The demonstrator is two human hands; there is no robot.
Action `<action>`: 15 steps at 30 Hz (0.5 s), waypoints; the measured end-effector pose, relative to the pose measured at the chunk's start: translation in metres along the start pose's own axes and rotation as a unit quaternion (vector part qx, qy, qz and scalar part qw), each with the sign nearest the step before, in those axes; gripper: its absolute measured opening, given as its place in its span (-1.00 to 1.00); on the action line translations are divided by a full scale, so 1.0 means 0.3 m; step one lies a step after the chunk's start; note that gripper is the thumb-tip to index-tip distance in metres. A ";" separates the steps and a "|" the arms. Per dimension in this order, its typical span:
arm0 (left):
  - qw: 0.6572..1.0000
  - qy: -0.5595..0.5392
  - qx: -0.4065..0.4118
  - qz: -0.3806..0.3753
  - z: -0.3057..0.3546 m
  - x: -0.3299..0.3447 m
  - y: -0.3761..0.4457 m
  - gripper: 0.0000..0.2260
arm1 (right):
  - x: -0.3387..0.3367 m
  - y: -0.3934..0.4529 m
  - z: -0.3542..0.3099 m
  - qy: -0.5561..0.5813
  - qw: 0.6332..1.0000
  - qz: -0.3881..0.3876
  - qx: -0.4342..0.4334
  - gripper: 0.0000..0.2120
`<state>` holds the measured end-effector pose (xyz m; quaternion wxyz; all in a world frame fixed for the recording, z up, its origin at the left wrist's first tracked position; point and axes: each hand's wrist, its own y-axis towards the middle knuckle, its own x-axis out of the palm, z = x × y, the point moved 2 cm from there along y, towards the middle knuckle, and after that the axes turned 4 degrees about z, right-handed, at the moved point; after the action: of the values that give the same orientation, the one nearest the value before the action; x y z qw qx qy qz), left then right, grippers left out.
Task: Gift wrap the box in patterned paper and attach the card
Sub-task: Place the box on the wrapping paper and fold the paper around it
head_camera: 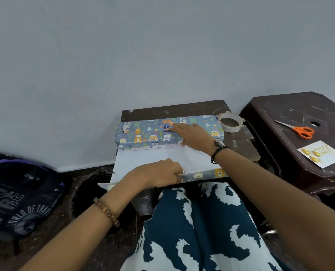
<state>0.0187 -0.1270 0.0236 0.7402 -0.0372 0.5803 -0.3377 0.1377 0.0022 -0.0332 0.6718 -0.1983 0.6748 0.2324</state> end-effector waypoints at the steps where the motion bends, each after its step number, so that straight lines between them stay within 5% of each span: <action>1: 1.000 0.000 -0.003 -0.004 -0.002 0.000 0.001 -0.68 | -0.002 -0.003 -0.002 -0.021 1.000 0.004 -0.006 -0.39; 15: 0.999 -0.007 -0.005 -0.036 -0.009 0.035 0.022 -0.66 | -0.004 -0.031 -0.012 -0.093 0.995 0.034 -0.010 -0.40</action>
<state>0.0203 -0.1268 0.0110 0.7312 -0.0643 0.5750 -0.3614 0.1402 -0.0075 -0.0325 0.7215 -0.1590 0.6133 0.2794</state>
